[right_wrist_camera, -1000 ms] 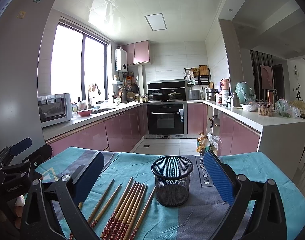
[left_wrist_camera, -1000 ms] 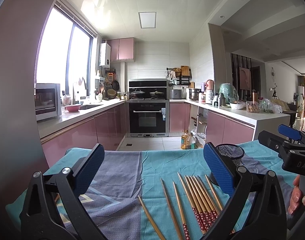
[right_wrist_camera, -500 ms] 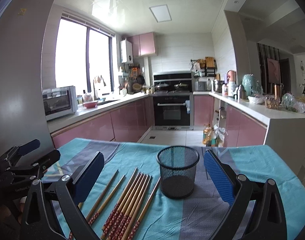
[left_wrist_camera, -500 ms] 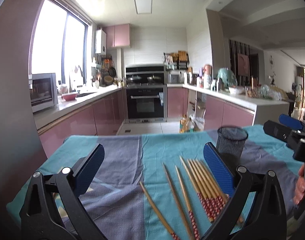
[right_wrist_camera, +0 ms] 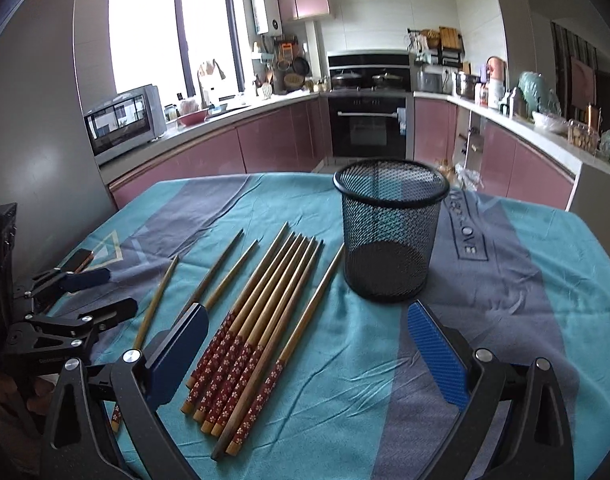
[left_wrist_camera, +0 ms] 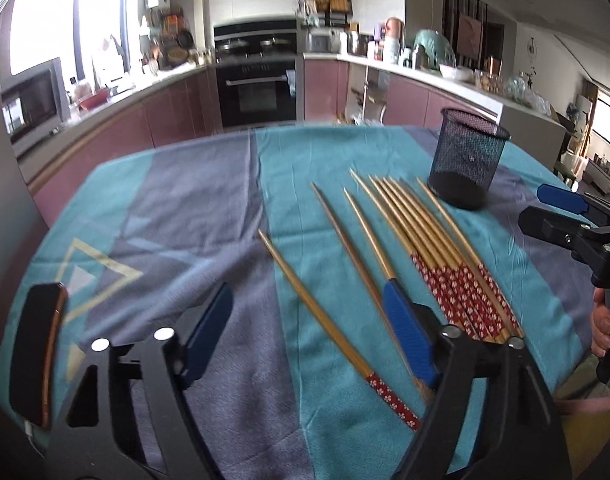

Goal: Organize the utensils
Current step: 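Lower the right tool onto a bamboo chopstick and close it while the left tool grasps another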

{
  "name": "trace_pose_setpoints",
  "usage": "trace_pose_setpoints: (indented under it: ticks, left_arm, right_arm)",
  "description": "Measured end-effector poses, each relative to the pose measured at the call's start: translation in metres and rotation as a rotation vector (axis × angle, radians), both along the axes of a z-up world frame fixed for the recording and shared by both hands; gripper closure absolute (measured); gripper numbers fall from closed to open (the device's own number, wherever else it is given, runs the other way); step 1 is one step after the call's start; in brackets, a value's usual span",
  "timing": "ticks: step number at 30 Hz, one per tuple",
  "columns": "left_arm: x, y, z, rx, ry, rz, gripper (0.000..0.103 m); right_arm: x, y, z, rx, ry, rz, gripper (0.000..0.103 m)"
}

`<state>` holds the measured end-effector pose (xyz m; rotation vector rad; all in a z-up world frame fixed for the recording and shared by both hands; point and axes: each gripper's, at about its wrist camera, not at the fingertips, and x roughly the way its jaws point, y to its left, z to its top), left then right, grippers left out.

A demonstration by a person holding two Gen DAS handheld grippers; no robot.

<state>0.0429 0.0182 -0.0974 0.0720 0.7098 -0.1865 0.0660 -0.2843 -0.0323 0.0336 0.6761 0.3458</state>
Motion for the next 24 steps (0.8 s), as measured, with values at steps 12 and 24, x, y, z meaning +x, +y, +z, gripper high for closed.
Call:
trace_pose_setpoints:
  ticks: [12,24]
  left_arm:
    - [0.034,-0.012,-0.028,-0.004,0.177,-0.069,0.065]
    - [0.048,-0.019,-0.028,-0.013,0.176,-0.048,0.087]
  right_arm:
    - [0.038,0.005,-0.031,-0.006,0.219,0.012,0.027]
    - [0.051,0.005,-0.044,0.017,0.297,0.037,0.086]
